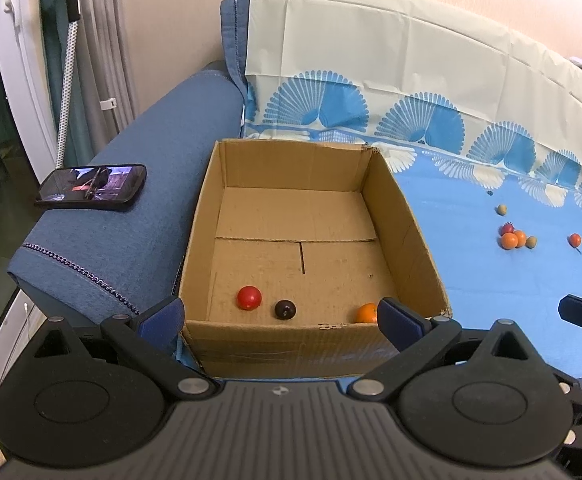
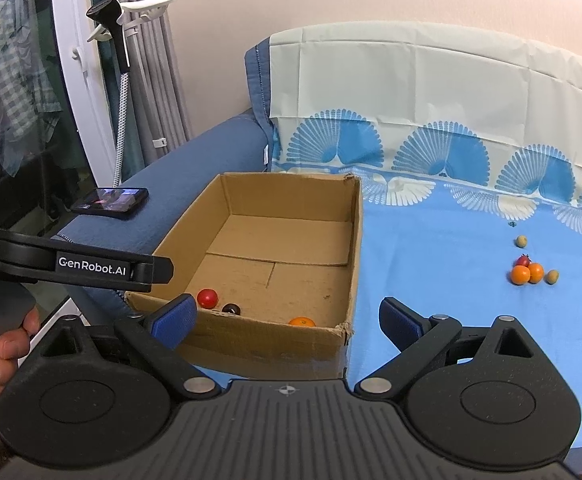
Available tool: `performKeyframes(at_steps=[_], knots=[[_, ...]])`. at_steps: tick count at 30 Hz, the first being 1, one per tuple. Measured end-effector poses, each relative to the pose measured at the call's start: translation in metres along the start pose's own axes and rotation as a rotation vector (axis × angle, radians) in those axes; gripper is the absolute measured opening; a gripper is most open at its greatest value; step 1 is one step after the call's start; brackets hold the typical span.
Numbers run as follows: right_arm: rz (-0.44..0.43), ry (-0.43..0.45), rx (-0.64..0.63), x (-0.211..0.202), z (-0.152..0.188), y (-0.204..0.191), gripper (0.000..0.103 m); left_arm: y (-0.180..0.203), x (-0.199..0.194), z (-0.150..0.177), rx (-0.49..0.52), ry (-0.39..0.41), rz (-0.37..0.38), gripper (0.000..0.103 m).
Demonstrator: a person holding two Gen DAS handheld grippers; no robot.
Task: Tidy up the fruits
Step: 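Move both open grippers back over the bed toward the fruit cluster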
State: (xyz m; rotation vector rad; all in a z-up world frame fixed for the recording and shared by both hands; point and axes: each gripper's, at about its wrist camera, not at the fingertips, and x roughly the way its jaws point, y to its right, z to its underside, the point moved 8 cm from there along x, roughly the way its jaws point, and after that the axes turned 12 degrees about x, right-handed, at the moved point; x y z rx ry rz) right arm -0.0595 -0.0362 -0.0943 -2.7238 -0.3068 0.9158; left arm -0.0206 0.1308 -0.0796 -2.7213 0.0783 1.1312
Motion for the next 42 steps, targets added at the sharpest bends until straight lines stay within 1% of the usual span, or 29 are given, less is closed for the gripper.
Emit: performKeyframes(at_steps=[11,18,25,31,38,42], knots=[[0.010,0.004,0.039,0.004,-0.003,0.015,0.098,0.011,0.008,-0.010,0.020,-0.011,0.002,0.103],[0.041,0.027,0.084,0.004,-0.013,0.043,0.098,0.031,0.014,-0.027,0.042,-0.009,0.017,0.103],[0.097,0.059,0.134,0.001,-0.026,0.086,0.098,0.060,0.023,-0.049,0.070,-0.005,0.049,0.103],[0.155,0.089,0.183,-0.005,-0.034,0.129,0.098,0.090,0.039,-0.069,0.081,-0.028,0.098,0.103],[0.238,0.115,0.243,-0.005,-0.036,0.189,0.098,0.136,0.067,-0.090,0.139,-0.049,0.118,0.103],[0.301,0.132,0.278,-0.001,-0.037,0.234,0.098,0.169,0.093,-0.103,0.146,-0.087,0.169,0.103]])
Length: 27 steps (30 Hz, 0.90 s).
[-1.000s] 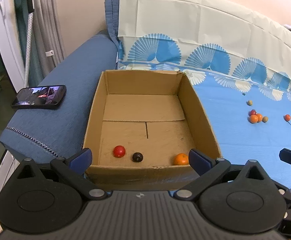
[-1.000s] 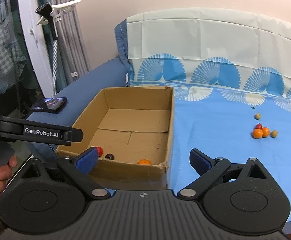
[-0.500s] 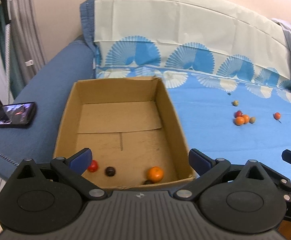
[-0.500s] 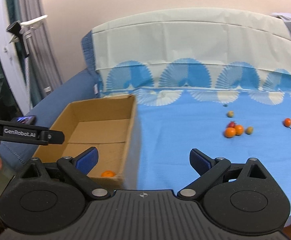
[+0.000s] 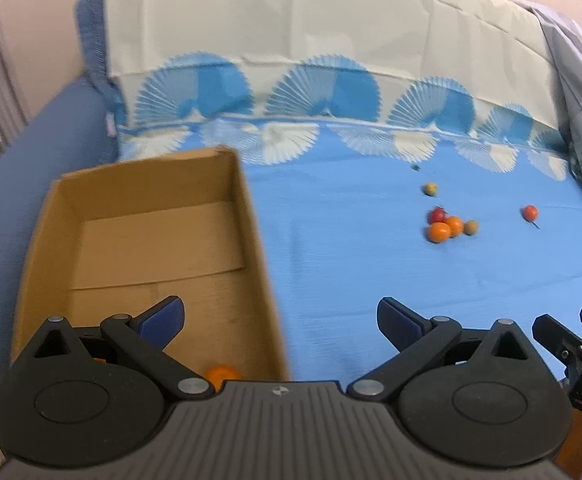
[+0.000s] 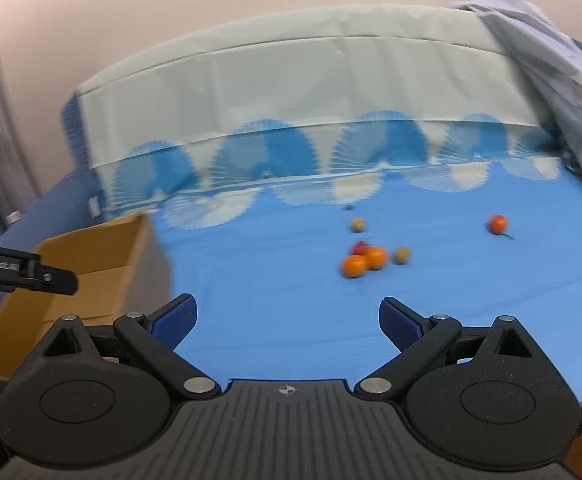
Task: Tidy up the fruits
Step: 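Move both open grippers back over the bed toward the fruit cluster, then grasp an orange kumquat with the left gripper while the right gripper grasps a mandarin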
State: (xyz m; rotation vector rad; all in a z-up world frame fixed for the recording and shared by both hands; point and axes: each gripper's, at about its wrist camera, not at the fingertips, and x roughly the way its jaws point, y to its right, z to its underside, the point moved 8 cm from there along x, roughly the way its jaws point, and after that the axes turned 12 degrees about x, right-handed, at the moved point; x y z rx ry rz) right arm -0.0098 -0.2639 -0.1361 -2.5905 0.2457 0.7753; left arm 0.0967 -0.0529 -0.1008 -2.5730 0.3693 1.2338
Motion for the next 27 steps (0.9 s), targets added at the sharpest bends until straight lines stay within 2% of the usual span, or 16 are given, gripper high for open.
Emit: performKeyframes(at_steps=[4,7,10,13,15,17,20,22,27], knots=[[0.072,0.025,0.032,0.023,-0.015,0.047,0.098,0.030,0.033,-0.021,0.010,-0.018,0.051,0.103],[0.140,0.062,0.058,0.043,-0.033,0.089,0.098,0.060,0.065,-0.042,0.056,-0.005,0.068,0.103],[0.223,0.096,0.084,0.069,-0.053,0.136,0.098,0.101,0.106,-0.066,0.143,0.003,0.111,0.103],[0.302,0.117,0.120,0.106,-0.070,0.187,0.098,0.144,0.154,-0.082,0.220,-0.021,0.176,0.103],[0.329,0.111,0.133,0.134,-0.078,0.213,0.099,0.170,0.186,-0.090,0.279,-0.030,0.210,0.103],[0.351,0.097,0.148,0.167,-0.087,0.239,0.099,0.194,0.220,-0.094,0.346,-0.074,0.246,0.103],[0.375,0.071,0.182,0.216,-0.096,0.274,0.099,0.213,0.265,-0.098,0.376,-0.143,0.281,0.103],[0.401,0.039,0.192,0.249,-0.100,0.293,0.099,0.220,0.288,-0.102,0.372,-0.161,0.287,0.103],[0.454,0.043,0.195,0.313,-0.118,0.330,0.099,0.233,0.328,-0.111,0.382,-0.208,0.296,0.103]])
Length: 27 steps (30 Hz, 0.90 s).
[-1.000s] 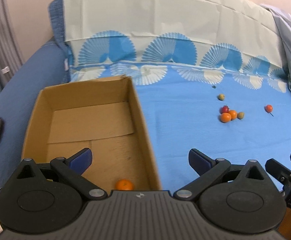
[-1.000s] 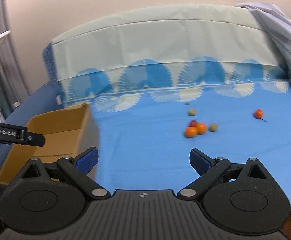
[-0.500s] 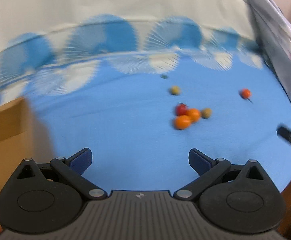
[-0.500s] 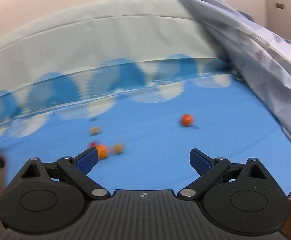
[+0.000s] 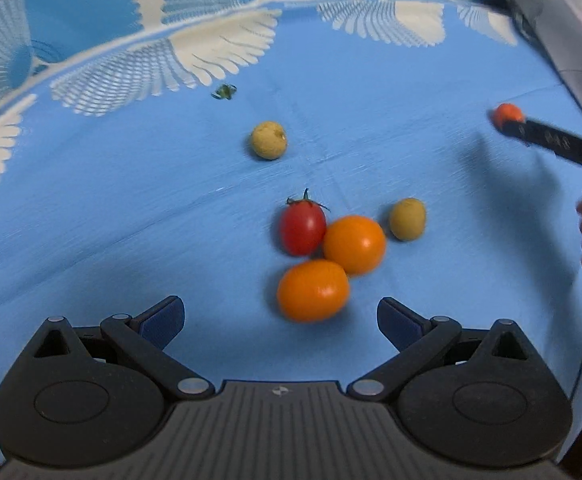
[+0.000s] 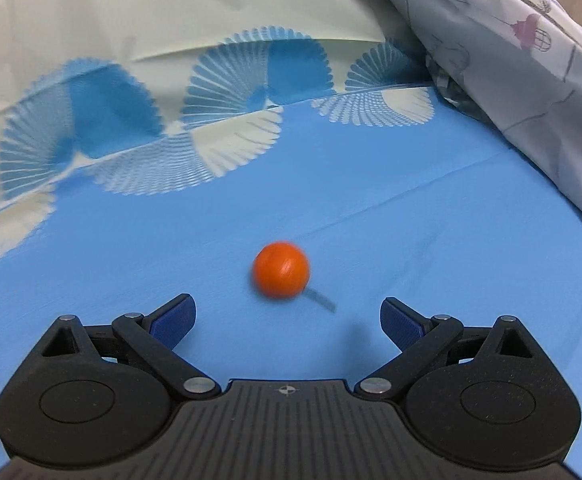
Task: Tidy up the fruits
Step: 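Grasp an orange kumquat with the left gripper while the right gripper grasps a mandarin, then carry the kumquat and mandarin over the box with both grippers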
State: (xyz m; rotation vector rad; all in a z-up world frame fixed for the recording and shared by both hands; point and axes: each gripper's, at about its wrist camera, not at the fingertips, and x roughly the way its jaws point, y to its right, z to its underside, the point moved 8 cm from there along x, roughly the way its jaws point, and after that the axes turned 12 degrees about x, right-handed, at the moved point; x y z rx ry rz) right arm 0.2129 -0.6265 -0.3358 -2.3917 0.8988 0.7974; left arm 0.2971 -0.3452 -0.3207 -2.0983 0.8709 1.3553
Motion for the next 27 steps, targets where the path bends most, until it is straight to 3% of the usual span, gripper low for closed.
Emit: performKeyframes(at_steps=[3,5,7,8,12,16,21,27], knots=[[0.017,-0.002,-0.024,0.029,-0.008,-0.001,0.099,0.000,0.012,-0.007,0.017,-0.013,0.015,0.103],[0.033,-0.014,-0.040,0.040,-0.009,0.001,0.092,-0.001,0.015,-0.008,0.020,-0.011,0.008,0.093],[-0.029,-0.008,-0.056,0.040,-0.009,-0.001,0.059,-0.001,0.011,-0.008,0.028,0.009,-0.016,0.052],[-0.064,-0.007,-0.090,0.037,-0.009,-0.006,0.037,-0.001,0.008,-0.010,0.030,0.039,-0.008,0.043],[-0.048,0.008,-0.179,0.023,0.002,-0.014,0.037,0.001,-0.002,-0.001,0.016,0.065,-0.002,0.042],[-0.094,0.003,-0.148,-0.012,0.009,-0.019,0.037,0.006,-0.030,0.018,-0.002,0.082,-0.013,0.042],[-0.227,-0.004,-0.132,-0.095,0.030,-0.035,0.037,0.011,-0.097,0.056,-0.055,0.126,-0.018,0.042],[-0.384,-0.017,-0.112,-0.214,0.063,-0.069,0.037,0.004,-0.191,0.119,-0.130,0.157,-0.083,0.042]])
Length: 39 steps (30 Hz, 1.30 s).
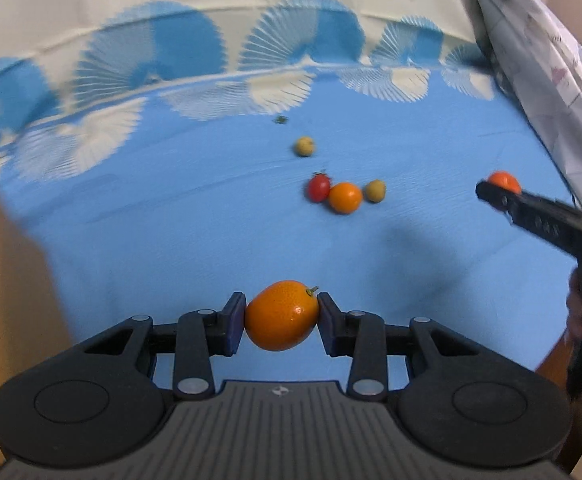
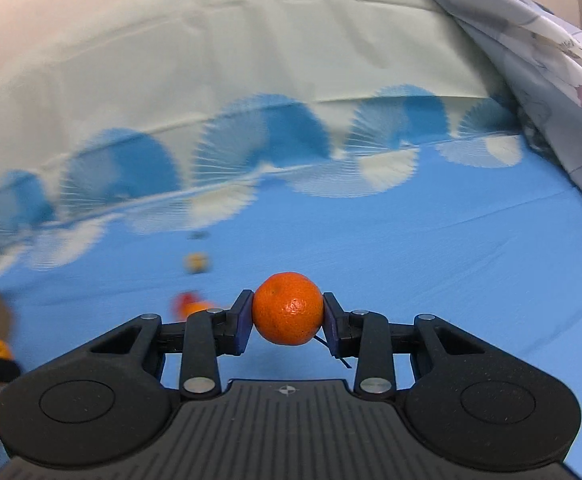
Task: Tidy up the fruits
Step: 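Carry the kumquat and mandarin over the box with both grippers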
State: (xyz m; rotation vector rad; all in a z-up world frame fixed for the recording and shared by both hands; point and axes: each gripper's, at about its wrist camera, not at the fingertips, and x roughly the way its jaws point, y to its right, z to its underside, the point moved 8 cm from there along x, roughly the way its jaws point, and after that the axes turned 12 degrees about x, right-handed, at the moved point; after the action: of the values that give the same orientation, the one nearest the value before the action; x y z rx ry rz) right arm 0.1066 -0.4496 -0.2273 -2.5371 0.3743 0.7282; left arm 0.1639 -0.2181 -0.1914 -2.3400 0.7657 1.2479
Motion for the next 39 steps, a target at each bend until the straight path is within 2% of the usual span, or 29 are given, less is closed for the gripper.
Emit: performKeyframes(at_steps=[10,14,19,23,28,39], knots=[[-0.253,-0.062,-0.058,-0.136,0.068,-0.155,0.037,-0.067,-0.143,0.105,-0.137,0.026,-0.146,0.042],[-0.333,-0.124,-0.100,-0.172,0.098,-0.209,0.037,-0.099,-0.187,0.151,-0.199,0.037,-0.196,0.042],[-0.384,-0.170,-0.168,-0.205,0.129,-0.264,0.037,-0.128,-0.226,0.201,-0.277,0.063,-0.220,0.042],[-0.406,-0.201,-0.219,-0.224,0.152,-0.295,0.037,-0.144,-0.253,0.234,-0.313,0.095,-0.263,0.042],[-0.423,-0.228,-0.287,-0.242,0.177,-0.322,0.037,-0.155,-0.271,0.260,-0.355,0.122,-0.272,0.042],[-0.441,-0.221,-0.379,-0.255,0.189,-0.351,0.037,-0.166,-0.280,0.280,-0.410,0.137,-0.285,0.042]])
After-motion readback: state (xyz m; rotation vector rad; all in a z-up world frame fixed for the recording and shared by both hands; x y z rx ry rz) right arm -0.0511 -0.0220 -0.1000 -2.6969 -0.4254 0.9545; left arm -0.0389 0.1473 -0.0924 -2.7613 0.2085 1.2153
